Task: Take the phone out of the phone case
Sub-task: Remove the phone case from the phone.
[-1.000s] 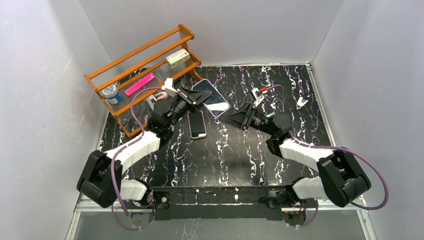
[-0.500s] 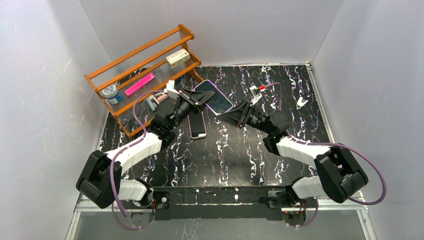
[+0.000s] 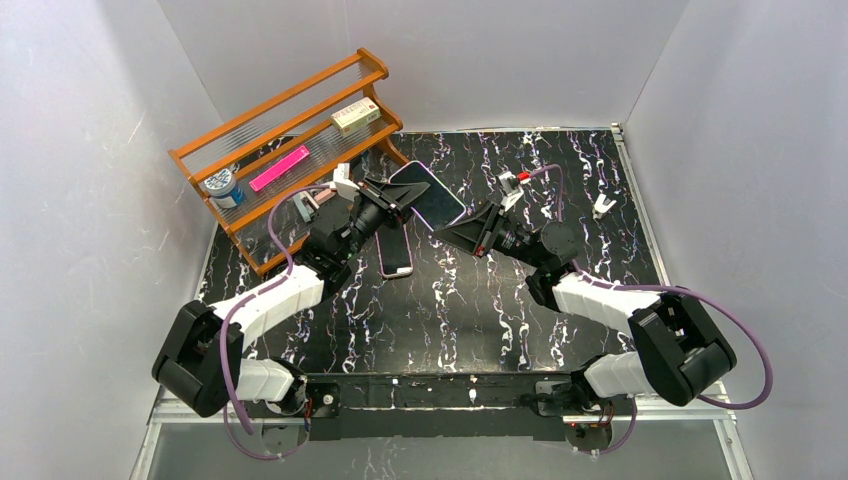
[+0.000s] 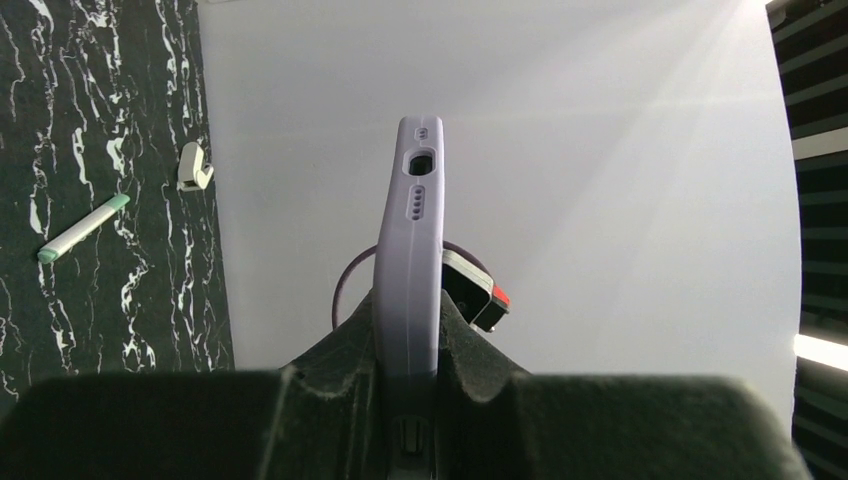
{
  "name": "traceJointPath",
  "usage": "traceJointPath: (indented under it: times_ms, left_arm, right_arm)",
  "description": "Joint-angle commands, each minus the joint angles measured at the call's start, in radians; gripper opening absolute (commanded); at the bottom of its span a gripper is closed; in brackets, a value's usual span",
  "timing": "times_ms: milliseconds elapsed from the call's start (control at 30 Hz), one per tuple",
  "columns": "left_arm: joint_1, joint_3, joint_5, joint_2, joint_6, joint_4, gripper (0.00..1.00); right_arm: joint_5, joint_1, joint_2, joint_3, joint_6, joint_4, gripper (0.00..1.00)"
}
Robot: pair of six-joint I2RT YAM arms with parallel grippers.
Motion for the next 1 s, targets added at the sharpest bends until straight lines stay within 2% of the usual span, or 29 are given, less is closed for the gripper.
traceJointPath:
  times_ms: [0,133,567,800,967]
  left_arm:
    - [-0.006,0.062,0.012,-0.04,-0.007,-0.067,0.0]
    - [-0.006,0.065,0.012,-0.054,-0.024,-0.112,0.0]
    - [-0.006,0.14,0.037,-0.078,0.033,-0.295,0.0]
    - [-0.005,0.169,0.074,-0.075,0.091,-0.326,0.0]
    - [0.031,0.186,0.118,-0.095,0.218,-0.366,0.0]
  right_arm:
    - [-0.045,0.005,-0.007,0.047,-0.182,0.022,0.14]
    - [-0.096,0.005,0.002,0.073,-0.25,-0.02,0.1]
    - [-0.238,0.005,-0.003,0.163,-0.488,-0.231,0.08]
    - [-0.244,0.004,-0.021,0.214,-0.632,-0.385,0.07]
    - [-0.222,0.002,-0.047,0.206,-0.668,-0.442,0.14]
